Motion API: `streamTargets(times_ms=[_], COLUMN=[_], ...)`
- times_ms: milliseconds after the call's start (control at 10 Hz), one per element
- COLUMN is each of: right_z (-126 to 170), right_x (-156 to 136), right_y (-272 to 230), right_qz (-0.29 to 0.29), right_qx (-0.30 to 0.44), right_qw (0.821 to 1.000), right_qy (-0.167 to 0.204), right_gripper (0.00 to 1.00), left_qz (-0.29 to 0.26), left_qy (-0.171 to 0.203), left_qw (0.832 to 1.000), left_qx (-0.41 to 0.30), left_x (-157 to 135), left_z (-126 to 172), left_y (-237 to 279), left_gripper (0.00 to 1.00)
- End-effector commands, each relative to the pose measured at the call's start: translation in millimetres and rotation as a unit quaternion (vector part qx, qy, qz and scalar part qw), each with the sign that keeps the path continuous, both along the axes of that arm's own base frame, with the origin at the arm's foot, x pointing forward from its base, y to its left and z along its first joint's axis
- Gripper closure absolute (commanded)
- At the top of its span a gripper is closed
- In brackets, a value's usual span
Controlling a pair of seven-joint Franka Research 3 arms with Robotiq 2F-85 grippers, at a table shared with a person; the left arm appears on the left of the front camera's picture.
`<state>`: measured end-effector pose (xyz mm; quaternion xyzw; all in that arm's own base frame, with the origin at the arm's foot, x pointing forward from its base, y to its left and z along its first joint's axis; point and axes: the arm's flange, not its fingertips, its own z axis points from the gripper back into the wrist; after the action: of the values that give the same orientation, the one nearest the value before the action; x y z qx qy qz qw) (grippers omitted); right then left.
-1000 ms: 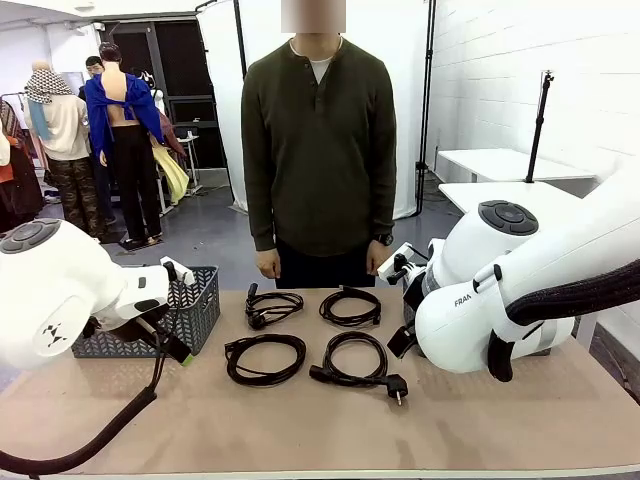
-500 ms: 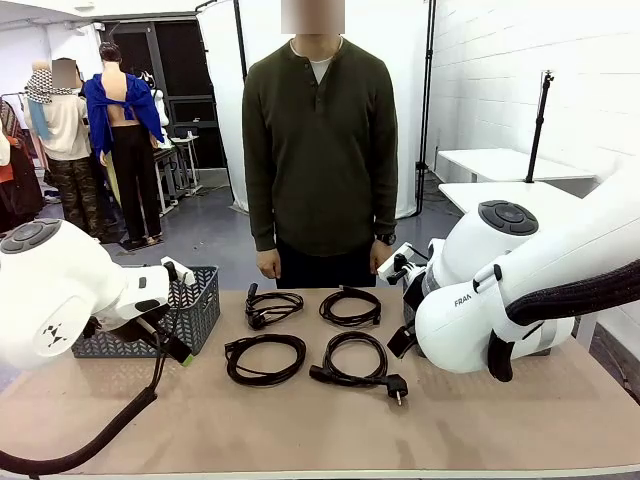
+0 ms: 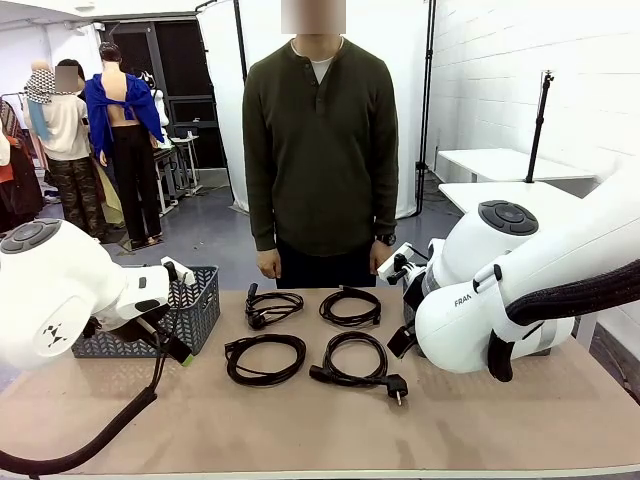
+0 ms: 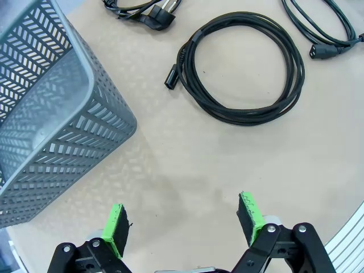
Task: Organize the cables according to human instructions.
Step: Pick up a bundle of cables and place it in the basket indicated by the human.
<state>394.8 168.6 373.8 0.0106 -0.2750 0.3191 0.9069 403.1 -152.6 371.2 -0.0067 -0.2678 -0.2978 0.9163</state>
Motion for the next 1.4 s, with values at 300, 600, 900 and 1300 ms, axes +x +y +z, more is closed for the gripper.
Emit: streamTargets(times_ms=[300, 600, 900, 1300], right_z=[8, 52, 92, 128], right_x=[1, -6, -21, -44], right_y=[-2, -16, -39, -66], right_qz=[0.005, 0.040, 0.095, 0.171], right_qx=[0.009, 0.033, 0.072, 0.115], right_qw=[1.000, 0.999, 0.993, 0.978], right_qy=[0.008, 0.013, 0.010, -0.018], right_gripper=[0.00, 0.00, 0.00, 0.00], left_qz=[-0.014, -0.055, -0.135, -0.211], left_qy=[-0.008, -0.018, -0.016, -0.040], left_qw=[1.000, 0.998, 0.991, 0.975], left_qx=[0.004, -0.004, -0.020, -0.065], left_x=[1, 1, -4, -25], left_z=[9, 47, 98, 133], left_y=[1, 11, 31, 59], left_gripper=[0.00, 0.00, 0.00, 0.00])
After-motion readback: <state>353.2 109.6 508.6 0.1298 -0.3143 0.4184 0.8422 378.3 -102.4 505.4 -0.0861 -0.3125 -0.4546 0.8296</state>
